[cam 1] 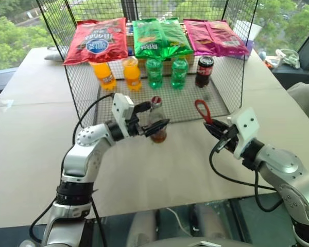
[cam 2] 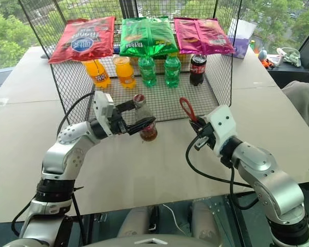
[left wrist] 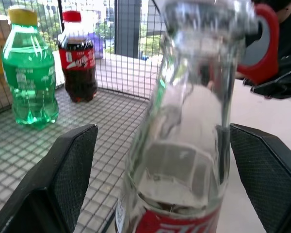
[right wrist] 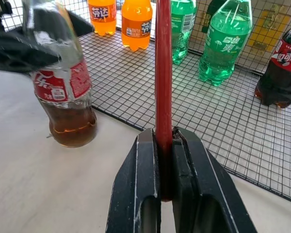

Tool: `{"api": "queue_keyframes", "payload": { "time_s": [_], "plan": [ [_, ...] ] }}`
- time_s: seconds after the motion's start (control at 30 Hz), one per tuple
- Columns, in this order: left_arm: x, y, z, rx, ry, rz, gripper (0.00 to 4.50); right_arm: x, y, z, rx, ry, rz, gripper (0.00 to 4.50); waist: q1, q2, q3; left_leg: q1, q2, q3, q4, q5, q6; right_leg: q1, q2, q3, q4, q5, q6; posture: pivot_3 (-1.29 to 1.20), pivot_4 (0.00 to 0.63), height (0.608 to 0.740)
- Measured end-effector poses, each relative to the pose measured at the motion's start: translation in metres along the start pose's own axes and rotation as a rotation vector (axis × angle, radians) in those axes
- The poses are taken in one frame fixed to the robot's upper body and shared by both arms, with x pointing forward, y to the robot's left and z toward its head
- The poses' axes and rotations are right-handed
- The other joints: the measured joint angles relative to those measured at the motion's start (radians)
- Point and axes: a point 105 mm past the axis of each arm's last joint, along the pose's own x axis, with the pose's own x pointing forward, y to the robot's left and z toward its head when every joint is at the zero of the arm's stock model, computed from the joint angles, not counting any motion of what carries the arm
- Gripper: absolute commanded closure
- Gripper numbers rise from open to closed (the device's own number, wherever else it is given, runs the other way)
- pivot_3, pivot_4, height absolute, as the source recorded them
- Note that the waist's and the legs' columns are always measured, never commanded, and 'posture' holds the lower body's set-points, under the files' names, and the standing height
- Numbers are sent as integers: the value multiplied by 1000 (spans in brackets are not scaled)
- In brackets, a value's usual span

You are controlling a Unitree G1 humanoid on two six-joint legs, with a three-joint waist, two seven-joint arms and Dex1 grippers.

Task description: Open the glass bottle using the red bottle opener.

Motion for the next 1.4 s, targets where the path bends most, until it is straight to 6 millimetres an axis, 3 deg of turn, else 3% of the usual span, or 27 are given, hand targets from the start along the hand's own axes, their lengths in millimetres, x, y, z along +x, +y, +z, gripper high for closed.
{"api": "queue_keyframes", "payload": {
  "time_s": [0.13, 0.23, 0.37, 0.5, 0.7, 0.9, 1.17, 1.27, 1.4],
  "plan": [
    [-3, 2, 3, -2, -1, 5, 1193, 3, -2, 5, -43, -15, -1, 4500, -1, 0, 0, 0, 0, 0, 0, 0, 0, 0, 0, 0, 0, 0, 0, 0, 150, 740],
    [-2, 0, 7, 5, -9, -5, 2559, 8, -1, 9, -94, -32, 4, 4500, -1, 0, 0, 0, 0, 0, 0, 0, 0, 0, 0, 0, 0, 0, 0, 0, 150, 740],
    [-2, -2, 12, 20, -20, -18, 2919, 21, 4, 19, -199, -74, 25, 4500, -2, 0, 0, 1, 0, 1, 0, 0, 0, 0, 0, 0, 0, -1, -1, 0, 150, 740],
    [-2, -3, 13, 25, -19, -24, 2938, 44, 13, 30, -315, -150, 38, 4500, -2, 0, 0, 1, 0, 1, 0, 0, 0, 0, 0, 0, 1, -1, -1, 0, 150, 740],
    [-2, -4, 14, 34, -17, -32, 2938, 62, 13, 31, -419, -201, 17, 4500, 2, 0, 0, 1, -1, 2, 0, 0, 0, 1, 0, 0, 0, 0, 0, 0, 150, 740],
    [-1, -9, 3, 5, 34, -59, 564, 67, 15, 29, -479, -240, 25, 4500, -1, 0, 0, 1, -1, 2, 0, 0, 0, 0, 0, 0, 1, 0, 0, 0, 150, 740],
    [-1, -7, 1, 13, 47, -37, 564, 68, 24, 36, -518, -295, 53, 4500, -1, 0, 0, 0, 0, 2, 0, 0, 0, 0, 0, 0, 0, 1, 1, 0, 150, 740],
    [-1, -7, 1, 13, 48, -37, 1815, 68, 26, 36, -535, -308, 58, 4500, -1, 0, 0, 1, 0, 2, 0, 0, 0, 0, 0, 0, 1, 1, 1, 0, 150, 740],
    [-2, -6, 1, 19, 49, -35, 1815, 70, 28, 35, -571, -325, 57, 4500, -1, 0, 0, 0, 0, 2, 0, 0, 0, 0, 0, 0, 1, 1, 1, 0, 150, 740]
  ]
}}
